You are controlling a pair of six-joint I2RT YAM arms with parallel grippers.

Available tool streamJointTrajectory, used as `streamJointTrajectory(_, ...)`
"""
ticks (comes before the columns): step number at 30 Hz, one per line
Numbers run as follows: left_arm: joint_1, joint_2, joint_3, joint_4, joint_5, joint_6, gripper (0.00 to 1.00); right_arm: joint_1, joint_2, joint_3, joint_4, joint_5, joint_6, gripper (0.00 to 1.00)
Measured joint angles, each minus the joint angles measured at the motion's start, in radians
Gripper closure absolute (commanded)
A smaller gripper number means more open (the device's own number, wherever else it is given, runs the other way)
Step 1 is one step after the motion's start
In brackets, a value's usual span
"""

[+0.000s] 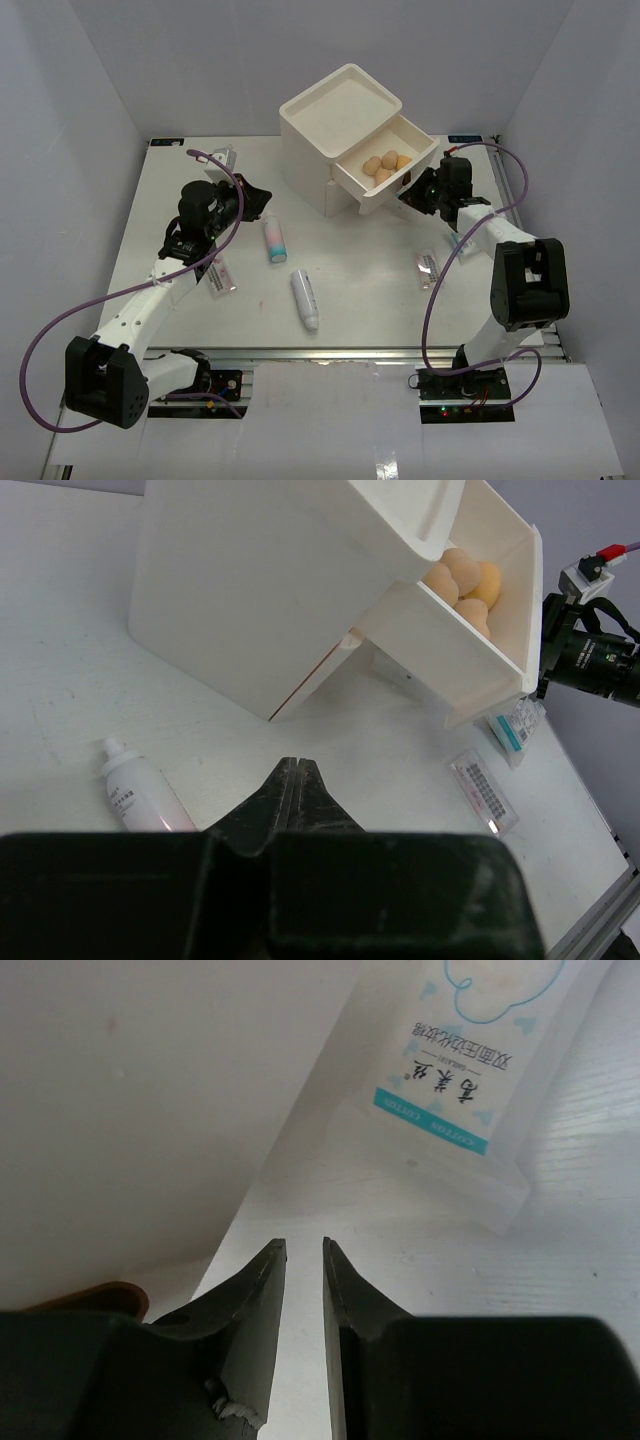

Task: Organize the makeup

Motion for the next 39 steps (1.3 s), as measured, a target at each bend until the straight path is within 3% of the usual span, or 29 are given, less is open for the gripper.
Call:
streamJointTrajectory(7, 0.000, 0.000, 0.000, 0.000, 0.000, 0.003, 0.96, 0.000, 0.051, 0.052, 0.020, -0.047, 0.058, 0.65)
streamJointTrajectory(20, 0.000, 0.000, 0.000, 0.000, 0.000, 0.007, 0.92, 0.024, 0.111, 0.231, -0.003, -0.021, 0.059, 0.65)
streamJointTrajectory(29, 0.000, 0.000, 0.000, 0.000, -0.001, 0.009, 0.89, 0.071, 0.206, 0.312, -0.015, -0.033, -0.012, 0.67)
streamJointTrajectory(39, 0.000, 0.001, 0.000, 0.000, 0.000, 0.013, 0.86, 0.096, 0.208, 0.322, 0.016, -0.073, -0.080, 0.69)
